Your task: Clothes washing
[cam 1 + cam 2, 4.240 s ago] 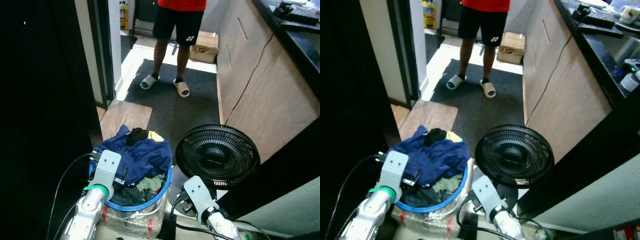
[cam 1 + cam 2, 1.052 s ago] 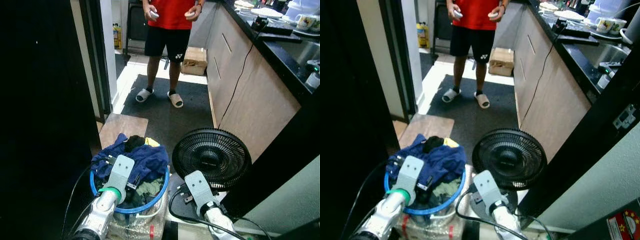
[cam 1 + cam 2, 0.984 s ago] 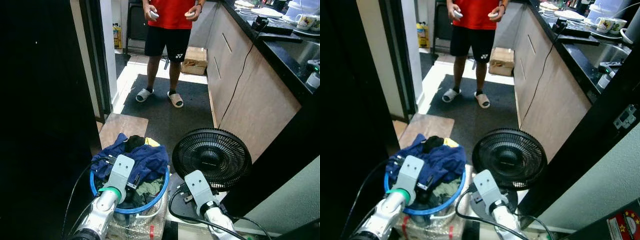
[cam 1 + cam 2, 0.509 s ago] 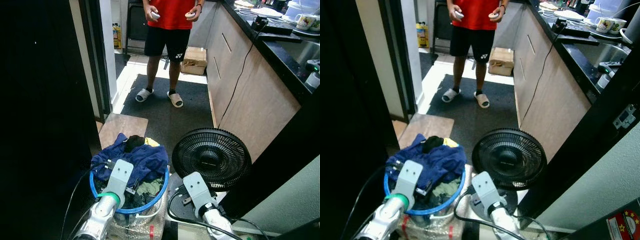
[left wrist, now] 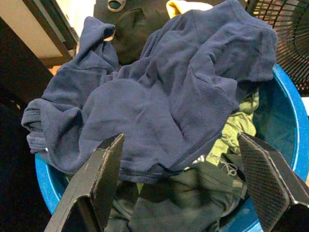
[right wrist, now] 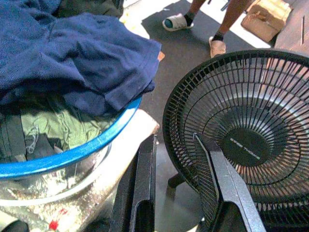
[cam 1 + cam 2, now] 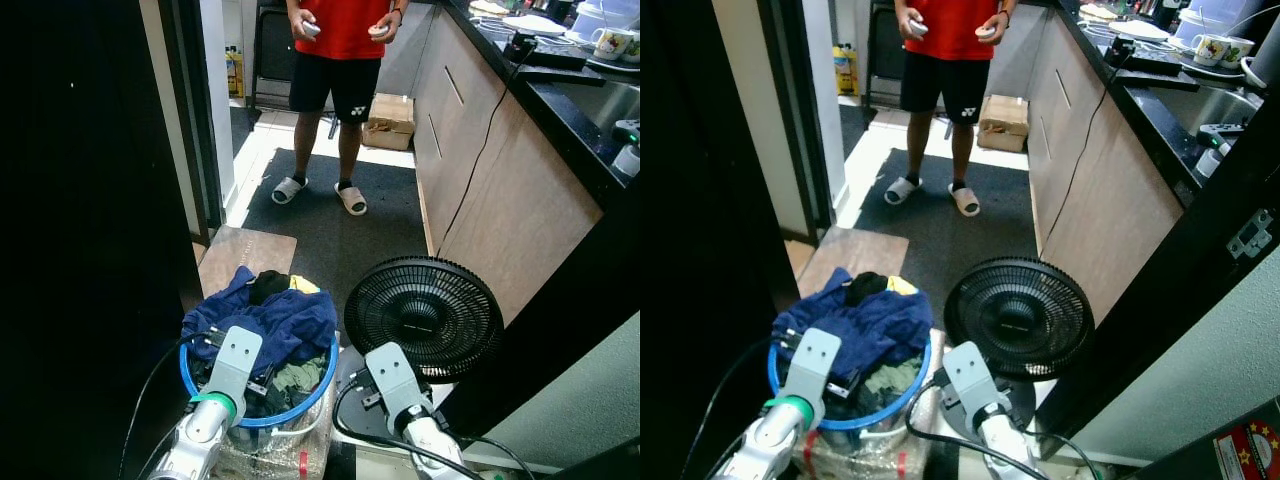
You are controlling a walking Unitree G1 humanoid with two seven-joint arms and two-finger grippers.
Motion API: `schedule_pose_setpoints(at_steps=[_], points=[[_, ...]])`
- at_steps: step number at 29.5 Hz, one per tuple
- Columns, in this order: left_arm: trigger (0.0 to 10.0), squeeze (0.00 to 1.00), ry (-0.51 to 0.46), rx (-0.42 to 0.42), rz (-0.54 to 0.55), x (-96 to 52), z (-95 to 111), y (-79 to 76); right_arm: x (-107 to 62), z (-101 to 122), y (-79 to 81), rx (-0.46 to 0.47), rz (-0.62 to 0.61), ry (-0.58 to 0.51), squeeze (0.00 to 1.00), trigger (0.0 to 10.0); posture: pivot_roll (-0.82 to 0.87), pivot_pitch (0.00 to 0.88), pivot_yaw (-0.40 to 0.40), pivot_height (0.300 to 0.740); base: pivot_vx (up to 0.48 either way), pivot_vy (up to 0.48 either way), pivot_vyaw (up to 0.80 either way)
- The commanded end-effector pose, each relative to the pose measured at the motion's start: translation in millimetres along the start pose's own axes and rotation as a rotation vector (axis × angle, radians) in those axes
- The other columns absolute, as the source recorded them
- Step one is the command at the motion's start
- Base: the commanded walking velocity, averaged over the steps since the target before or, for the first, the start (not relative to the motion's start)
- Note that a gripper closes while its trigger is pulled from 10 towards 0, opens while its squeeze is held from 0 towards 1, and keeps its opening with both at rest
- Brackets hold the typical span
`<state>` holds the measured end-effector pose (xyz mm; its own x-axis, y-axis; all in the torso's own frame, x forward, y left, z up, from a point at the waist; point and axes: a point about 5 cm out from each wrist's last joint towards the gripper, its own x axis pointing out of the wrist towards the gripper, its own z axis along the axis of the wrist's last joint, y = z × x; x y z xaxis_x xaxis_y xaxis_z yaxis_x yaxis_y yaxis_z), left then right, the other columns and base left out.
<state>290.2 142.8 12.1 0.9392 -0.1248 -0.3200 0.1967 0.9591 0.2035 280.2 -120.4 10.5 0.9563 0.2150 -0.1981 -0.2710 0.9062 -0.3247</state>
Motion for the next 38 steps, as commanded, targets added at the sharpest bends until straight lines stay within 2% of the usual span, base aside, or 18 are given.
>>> schedule_pose_setpoints(at_steps=[1, 24, 26, 27, 29, 30, 31, 32, 34, 35, 36, 37, 38], points=[[10.0, 0.0, 0.004, 0.006, -0.015, -2.1, -3, -4.9, -3.3, -3, 0.9, 0.025, -0.01, 0.005, 0.0, 10.0, 0.07, 0.0, -0.015, 0.74, 0.0, 0.0, 0.0], [10.0, 0.0, -0.004, 0.018, -0.016, -0.7, 0, -3.9, -3.9, -3, 2.6, 0.026, -0.009, 0.0, 0.0, 10.0, 0.07, 0.0, -0.014, 0.74, 0.0, 0.0, 0.0], [10.0, 0.0, -0.02, 0.017, 0.003, -1.3, 2, 1.3, -2.7, 1, 2.6, 0.003, 0.002, -0.025, 0.0, 10.0, 0.07, 0.0, -0.006, 0.74, 0.0, 0.0, 0.0], [10.0, 0.0, -0.064, 0.021, 0.012, -1.9, 10, 6.0, -1.2, 6, -2.2, 0.0, -0.018, -0.055, 0.0, 10.0, 0.07, 0.0, -0.007, 0.74, 0.0, 0.0, 0.0], [10.0, 0.0, -0.064, 0.021, 0.012, -1.9, 10, 6.0, -1.2, 6, -2.2, 0.0, -0.018, -0.055, 0.0, 10.0, 0.07, 0.0, -0.007, 0.74, 0.0, 0.0, 0.0], [10.0, 0.0, -0.115, 0.027, 0.015, -3.1, 20, 10.7, 0.6, 13, -8.7, 0.012, -0.049, -0.085, 0.0, 10.0, 0.07, 0.0, -0.007, 0.74, 0.0, 0.0, 0.0], [10.0, 0.0, -0.115, 0.027, 0.015, -3.1, 20, 10.7, 0.6, 13, -8.7, 0.012, -0.049, -0.085, 0.0, 10.0, 0.07, 0.0, -0.007, 0.74, 0.0, 0.0, 0.0], [10.0, 0.0, -0.211, 0.01, 0.013, -6.7, 42, 19.3, 3.4, 29, -20.4, 0.018, -0.09, -0.163, 0.0, 10.0, 0.08, 0.0, -0.008, 0.74, 0.0, 0.0, 0.0], [10.0, 0.0, -0.211, 0.01, 0.013, -6.7, 42, 19.3, 3.4, 29, -20.4, 0.018, -0.09, -0.163, 0.0, 10.0, 0.08, 0.0, -0.008, 0.74, 0.0, 0.0, 0.0], [10.0, 0.0, -0.403, -0.018, -0.029, -24.8, 93, 30.9, 2.4, 70, -45.2, 0.011, -0.153, -0.342, 0.0, 10.0, 0.09, 0.0, -0.005, 0.74, 0.0, 0.0, 0.0], [10.0, 0.0, -0.403, -0.018, -0.029, -24.8, 93, 30.9, 2.4, 70, -45.2, 0.011, -0.153, -0.342, 0.0, 10.0, 0.09, 0.0, -0.005, 0.74, 0.0, 0.0, 0.0], [10.0, 0.0, -0.47, -0.014, -0.075, -37.2, 112, 30.2, -1.7, 88, -54.0, 0.005, -0.169, -0.415, 0.0, 10.0, 0.09, 0.0, -0.003, 0.74, 0.0, 0.0, 0.0], [10.0, 0.0, -0.47, -0.014, -0.075, -37.2, 112, 30.2, -1.7, 88, -54.0, 0.005, -0.169, -0.415, 0.0, 10.0, 0.09, 0.0, -0.003, 0.74, 0.0, 0.0, 0.0]])
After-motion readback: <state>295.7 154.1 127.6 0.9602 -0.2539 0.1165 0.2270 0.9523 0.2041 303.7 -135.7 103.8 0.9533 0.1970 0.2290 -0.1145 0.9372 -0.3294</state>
